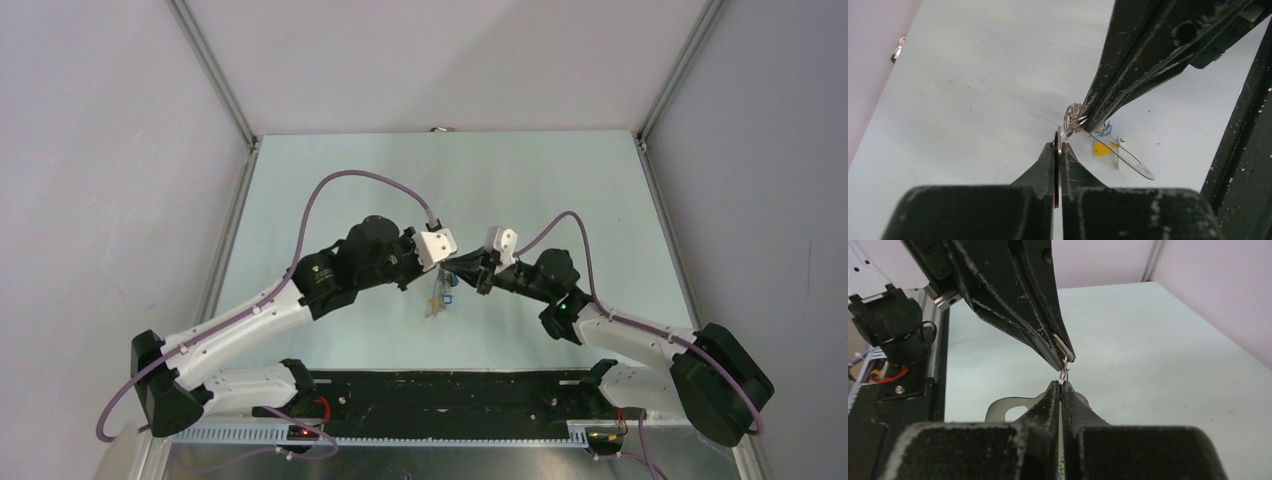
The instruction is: Remove the keys from the keyring
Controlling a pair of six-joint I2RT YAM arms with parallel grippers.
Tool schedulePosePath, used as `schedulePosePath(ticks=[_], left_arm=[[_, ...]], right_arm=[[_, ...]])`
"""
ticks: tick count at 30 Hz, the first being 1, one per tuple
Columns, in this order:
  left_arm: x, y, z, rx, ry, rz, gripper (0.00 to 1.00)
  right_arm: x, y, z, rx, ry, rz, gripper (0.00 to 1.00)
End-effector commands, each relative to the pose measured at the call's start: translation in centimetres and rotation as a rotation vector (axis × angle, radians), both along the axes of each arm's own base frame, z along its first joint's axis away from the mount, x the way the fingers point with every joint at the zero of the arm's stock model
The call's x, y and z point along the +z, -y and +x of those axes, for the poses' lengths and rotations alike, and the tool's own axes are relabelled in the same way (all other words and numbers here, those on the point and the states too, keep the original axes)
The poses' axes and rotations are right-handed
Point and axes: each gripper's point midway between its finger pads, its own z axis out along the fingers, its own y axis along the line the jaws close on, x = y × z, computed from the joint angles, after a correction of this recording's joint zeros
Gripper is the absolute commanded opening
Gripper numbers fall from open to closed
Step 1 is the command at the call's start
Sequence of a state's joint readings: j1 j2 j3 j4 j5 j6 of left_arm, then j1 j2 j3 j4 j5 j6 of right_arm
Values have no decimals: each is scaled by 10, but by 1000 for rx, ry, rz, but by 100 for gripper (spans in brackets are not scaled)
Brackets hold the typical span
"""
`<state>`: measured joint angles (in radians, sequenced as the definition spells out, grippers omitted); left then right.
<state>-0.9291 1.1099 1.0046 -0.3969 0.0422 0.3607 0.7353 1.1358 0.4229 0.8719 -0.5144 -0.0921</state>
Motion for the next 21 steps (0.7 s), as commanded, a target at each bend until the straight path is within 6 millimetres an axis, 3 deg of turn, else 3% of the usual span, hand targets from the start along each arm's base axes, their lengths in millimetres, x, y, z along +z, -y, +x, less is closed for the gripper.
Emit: schedulePosePath(ticks=[1,4,5,13,14,15,17,21], left_arm=[[44,8,-2,-72,109,-97,0],[43,9,-4,-92,111,-92,0],[43,10,-4,-98,113,-92,0],[43,9,-10,-138,134,-88,0],[44,8,-8,-131,139,-86,0],[44,7,-7,-124,142,-85,0],[46,4,-3,-95,152,-81,0],[50,0,-1,-71,168,-86,0]], right_arm=[[1,-10,7,31,-149,-25,0],[5,-18,9,47,-234,-40,0],[-6,-21,7,52,-293,-74,0],[-18,-30,17,21,-675,-108,1],[-15,-30,16,46,-690,-99,6],[-14,-30,13,63,-702,-96,23],[-11,-29,9,77,-659,-108,41],[-3,-21,0,101,-536,-111,50]])
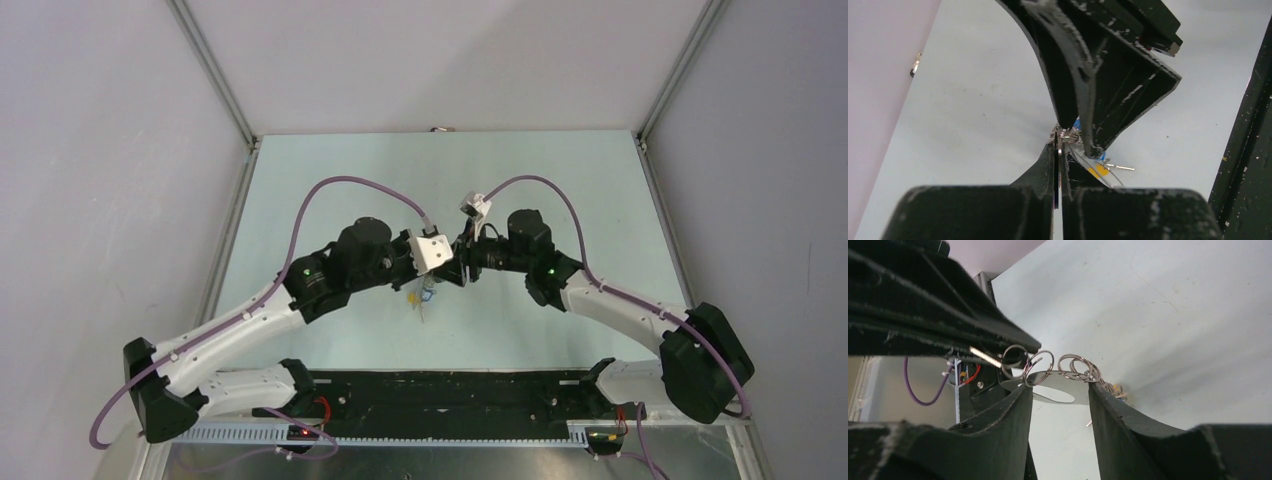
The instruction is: Remove the keys from the keyring
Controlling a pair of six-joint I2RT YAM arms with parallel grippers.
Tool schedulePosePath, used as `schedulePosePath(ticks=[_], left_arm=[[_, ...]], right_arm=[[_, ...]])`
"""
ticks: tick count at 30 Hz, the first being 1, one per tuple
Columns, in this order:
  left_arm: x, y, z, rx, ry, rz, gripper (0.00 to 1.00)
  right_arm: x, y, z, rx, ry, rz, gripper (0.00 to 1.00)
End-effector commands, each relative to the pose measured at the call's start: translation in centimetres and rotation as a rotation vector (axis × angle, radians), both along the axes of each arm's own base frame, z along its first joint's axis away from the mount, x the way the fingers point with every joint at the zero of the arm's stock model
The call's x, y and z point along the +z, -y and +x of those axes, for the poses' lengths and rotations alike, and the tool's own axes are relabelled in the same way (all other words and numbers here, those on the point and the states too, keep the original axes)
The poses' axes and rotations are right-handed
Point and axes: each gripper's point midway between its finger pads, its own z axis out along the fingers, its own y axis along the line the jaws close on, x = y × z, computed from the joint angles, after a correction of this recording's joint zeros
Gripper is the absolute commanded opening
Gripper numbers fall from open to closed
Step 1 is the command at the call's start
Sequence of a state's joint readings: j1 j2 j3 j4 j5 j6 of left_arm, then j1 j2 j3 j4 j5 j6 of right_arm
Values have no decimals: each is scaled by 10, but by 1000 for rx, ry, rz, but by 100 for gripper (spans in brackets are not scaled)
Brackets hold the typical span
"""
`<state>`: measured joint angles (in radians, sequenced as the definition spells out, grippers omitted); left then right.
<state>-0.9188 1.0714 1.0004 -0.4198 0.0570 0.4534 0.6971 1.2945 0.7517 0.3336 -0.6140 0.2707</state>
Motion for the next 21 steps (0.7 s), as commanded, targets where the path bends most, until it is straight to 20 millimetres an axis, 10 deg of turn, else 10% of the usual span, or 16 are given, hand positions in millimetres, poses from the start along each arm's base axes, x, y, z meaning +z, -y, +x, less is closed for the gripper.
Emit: schedulePosePath(ticks=[1,21], left_arm=[[43,8,0,-31,98,-122,0],[37,13,-38,-315,193,-104,0]], right_arm=[[22,9,-13,48,126,40,51],[72,41,-45,166,661,107,45]])
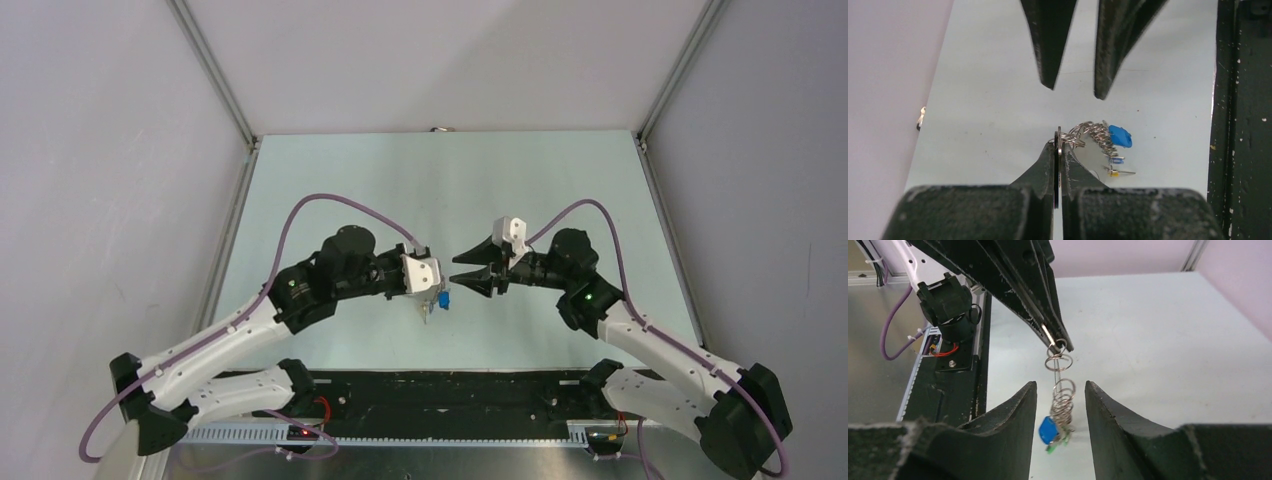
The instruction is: Remove the keys from the keyring
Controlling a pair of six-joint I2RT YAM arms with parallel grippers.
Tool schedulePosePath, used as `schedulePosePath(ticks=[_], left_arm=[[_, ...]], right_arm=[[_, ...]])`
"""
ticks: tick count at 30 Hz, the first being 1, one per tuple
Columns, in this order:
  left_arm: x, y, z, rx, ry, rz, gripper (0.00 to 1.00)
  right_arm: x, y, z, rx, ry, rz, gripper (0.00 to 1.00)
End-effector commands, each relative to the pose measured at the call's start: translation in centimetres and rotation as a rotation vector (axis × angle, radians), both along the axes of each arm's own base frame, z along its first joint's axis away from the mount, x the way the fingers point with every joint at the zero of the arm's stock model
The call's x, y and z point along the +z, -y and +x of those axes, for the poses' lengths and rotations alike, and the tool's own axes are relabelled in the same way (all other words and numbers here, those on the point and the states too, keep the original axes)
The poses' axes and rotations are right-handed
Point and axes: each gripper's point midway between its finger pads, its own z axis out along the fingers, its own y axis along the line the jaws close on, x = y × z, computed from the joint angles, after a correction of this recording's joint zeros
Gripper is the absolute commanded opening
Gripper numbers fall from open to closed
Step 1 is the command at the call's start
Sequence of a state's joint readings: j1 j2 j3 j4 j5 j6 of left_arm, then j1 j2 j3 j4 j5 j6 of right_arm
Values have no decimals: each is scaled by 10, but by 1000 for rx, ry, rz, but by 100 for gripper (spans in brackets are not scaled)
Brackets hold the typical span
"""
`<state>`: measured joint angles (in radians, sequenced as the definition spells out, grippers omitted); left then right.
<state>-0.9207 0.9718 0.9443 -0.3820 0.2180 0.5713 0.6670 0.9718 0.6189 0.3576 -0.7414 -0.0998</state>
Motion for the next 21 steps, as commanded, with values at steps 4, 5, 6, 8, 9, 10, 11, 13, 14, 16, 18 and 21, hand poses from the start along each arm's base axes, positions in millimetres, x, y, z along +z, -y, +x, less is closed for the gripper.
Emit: schedulePosePath(ticks=[4,5,6,8,9,10,11,13,14,16,18,21], left_arm=[[22,7,-16,-157,136,-52,0],[21,7,-17,-164,143,-49,0],[22,7,-18,-174,150,-51,0],[23,8,-21,-192,160,-51,0],[22,8,-22,-199,163,-51,0],[22,8,-23,-208,167,-50,0],[22,8,-23,-214,168,-50,0],[22,9,-25,-220,171,-51,0],[22,9,-25,-223,172,-51,0],[22,9,-26,-229,172,-52,0],[22,9,-27,-234,173,-53,0],[22,9,-27,-237,174,-53,0]], right_arm=[[21,-1,-9,94,194,30,44],[20,-3,-9,109,206,25,42],[19,-3,-10,119,207,19,41],[15,-7,-9,149,199,0,39],[19,-9,-11,168,209,2,39],[15,-11,-10,180,191,-11,38],[17,-12,-12,200,192,-9,38],[15,-15,-14,227,184,-11,38],[14,-17,-15,236,185,-11,38],[14,-20,-17,252,189,-9,37],[14,-23,-19,272,189,-9,37],[15,-26,-23,299,187,-10,34]])
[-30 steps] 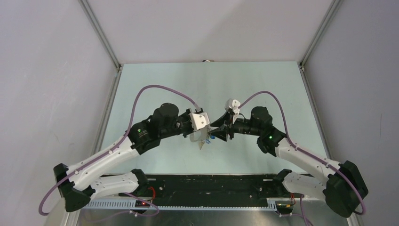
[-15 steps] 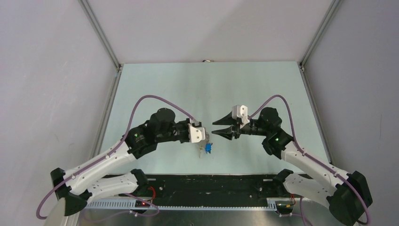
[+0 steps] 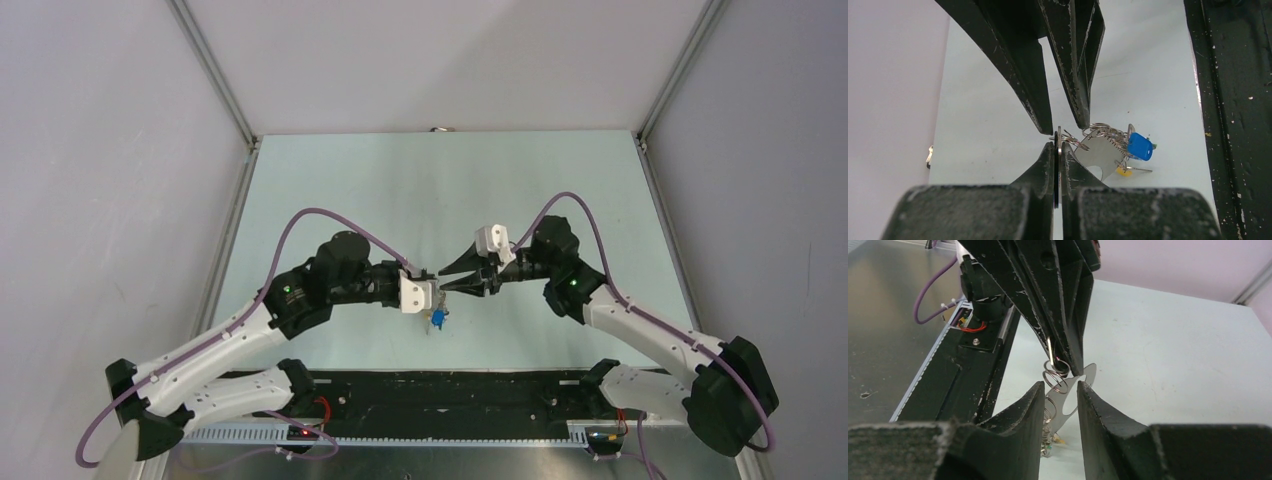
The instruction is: Remove the keys from the keyring
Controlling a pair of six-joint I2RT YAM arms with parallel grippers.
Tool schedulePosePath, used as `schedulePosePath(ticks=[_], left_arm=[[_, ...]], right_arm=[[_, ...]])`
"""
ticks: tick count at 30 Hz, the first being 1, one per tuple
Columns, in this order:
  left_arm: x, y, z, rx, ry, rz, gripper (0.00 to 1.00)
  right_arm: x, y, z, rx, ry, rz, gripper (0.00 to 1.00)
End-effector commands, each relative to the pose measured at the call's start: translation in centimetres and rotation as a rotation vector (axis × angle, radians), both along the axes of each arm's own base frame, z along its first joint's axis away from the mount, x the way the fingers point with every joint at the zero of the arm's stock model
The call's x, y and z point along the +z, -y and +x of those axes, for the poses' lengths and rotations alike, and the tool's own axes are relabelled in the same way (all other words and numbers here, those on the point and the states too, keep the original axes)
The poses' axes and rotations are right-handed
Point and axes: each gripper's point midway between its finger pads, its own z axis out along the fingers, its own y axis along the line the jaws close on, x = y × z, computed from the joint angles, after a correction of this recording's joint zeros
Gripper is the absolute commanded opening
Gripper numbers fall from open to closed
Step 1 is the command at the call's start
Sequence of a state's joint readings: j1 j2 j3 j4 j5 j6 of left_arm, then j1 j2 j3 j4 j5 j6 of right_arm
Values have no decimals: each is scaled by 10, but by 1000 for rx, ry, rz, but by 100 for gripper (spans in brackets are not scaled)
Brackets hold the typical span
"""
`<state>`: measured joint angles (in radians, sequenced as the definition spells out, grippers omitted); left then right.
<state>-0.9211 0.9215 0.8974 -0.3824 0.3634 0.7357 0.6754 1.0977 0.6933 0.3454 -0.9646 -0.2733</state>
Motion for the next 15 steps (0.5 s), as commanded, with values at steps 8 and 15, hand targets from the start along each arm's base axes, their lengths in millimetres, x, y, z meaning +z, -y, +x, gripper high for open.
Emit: schedulePosePath(ticks=[8,15], left_arm=[[24,6,-6,-55,68,-73,0],[28,2,-2,-29,92,-78,0]], right_arm=[[11,-14,-13,100,44,6,22],[9,-14,-14,100,26,-2,0]])
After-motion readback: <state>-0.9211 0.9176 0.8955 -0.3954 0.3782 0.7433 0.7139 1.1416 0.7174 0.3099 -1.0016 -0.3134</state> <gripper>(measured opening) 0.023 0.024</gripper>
